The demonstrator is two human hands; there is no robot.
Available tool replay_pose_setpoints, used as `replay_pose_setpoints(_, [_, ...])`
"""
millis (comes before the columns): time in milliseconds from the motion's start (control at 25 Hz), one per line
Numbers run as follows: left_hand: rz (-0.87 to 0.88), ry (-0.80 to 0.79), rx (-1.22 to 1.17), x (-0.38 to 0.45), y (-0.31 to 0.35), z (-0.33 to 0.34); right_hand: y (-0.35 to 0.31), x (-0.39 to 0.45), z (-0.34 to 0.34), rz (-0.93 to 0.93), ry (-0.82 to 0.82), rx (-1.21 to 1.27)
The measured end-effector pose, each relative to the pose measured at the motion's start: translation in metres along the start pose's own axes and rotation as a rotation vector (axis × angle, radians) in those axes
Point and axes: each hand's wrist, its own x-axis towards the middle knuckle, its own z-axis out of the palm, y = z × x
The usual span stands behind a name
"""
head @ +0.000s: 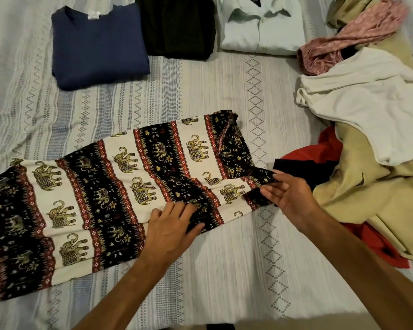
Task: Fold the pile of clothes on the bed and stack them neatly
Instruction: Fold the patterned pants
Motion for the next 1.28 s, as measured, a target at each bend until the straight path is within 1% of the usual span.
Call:
replay_pose_setpoints(40, [-0.004,0.019,0.004,0.005,0.009,0.000,-0.003,-0.002,0.003,-0.007,-0.026,0.028])
replay_pose_setpoints(120, [-0.019,0.039,0.007,0.017,0.025,-0.001,-0.007,-0.006,0.007,-0.033,-0.062,0.010])
replay_pose_setpoints(240, [0.034,0.060,-0.015,0.026,0.034,-0.001,-0.009,-0.003,0.006,-0.095,-0.044,-0.125])
replay_pose_setpoints(360, [0.180,0.041,-0.089,0.009,0.014,0.007,-0.005,0.000,-0.008,-0.208,0.007,-0.387])
replay_pose_setpoints(480, [0.339,-0.033,-0.118,-0.021,-0.005,0.013,0.013,0.004,-0.029,-0.220,-0.017,-0.687])
replay_pose_setpoints(560, [0.362,-0.088,-0.122,-0.033,-0.008,0.017,0.027,0.007,-0.036,-0.282,0.016,-0.882])
replay_pose_setpoints(640, [0.336,-0.110,-0.142,-0.035,-0.009,0.022,0.036,0.010,-0.036,-0.378,0.094,-1.058])
replay_pose_setpoints(720, [0.323,-0.094,-0.194,-0.030,-0.009,0.024,0.037,0.009,-0.029,-0.410,0.135,-1.166])
replay_pose_setpoints(760, [0.326,-0.056,-0.216,-0.027,-0.007,0.021,0.035,0.008,-0.025,-0.405,0.127,-1.189])
replay_pose_setpoints(840, [0.253,-0.006,-0.292,-0.015,-0.003,0.008,0.028,0.006,-0.012,-0.399,0.134,-1.195])
replay_pose_setpoints(920, [0.143,0.056,-0.348,0.003,-0.001,-0.009,0.021,0.006,0.008,-0.489,0.179,-1.301])
replay_pose_setpoints(960, [0.065,0.098,-0.369,0.015,-0.004,-0.017,0.017,0.008,0.019,-0.569,0.197,-1.386])
replay_pose_setpoints(1000, [-0.042,0.120,-0.380,0.028,-0.010,-0.023,0.013,0.012,0.032,-0.635,0.171,-1.431])
replay_pose_setpoints(1040, [-0.164,0.146,-0.378,0.041,-0.018,-0.024,0.008,0.018,0.046,-0.657,0.119,-1.408])
replay_pose_setpoints(1080, [-0.266,0.166,-0.366,0.052,-0.029,-0.025,0.002,0.026,0.061,-0.636,0.058,-1.323])
replay_pose_setpoints(1120, [-0.347,0.190,-0.361,0.059,-0.040,-0.024,-0.004,0.035,0.076,-0.576,0.013,-1.245])
replay_pose_setpoints(1160, [-0.402,0.211,-0.370,0.062,-0.048,-0.021,-0.009,0.044,0.091,-0.541,-0.017,-1.192])
replay_pose_setpoints(1200, [-0.436,0.218,-0.386,0.060,-0.054,-0.017,-0.013,0.053,0.105,-0.534,-0.029,-1.193])
replay_pose_setpoints(1280, [-0.464,0.178,-0.405,0.044,-0.055,-0.006,-0.013,0.069,0.127,-0.562,-0.035,-1.245])
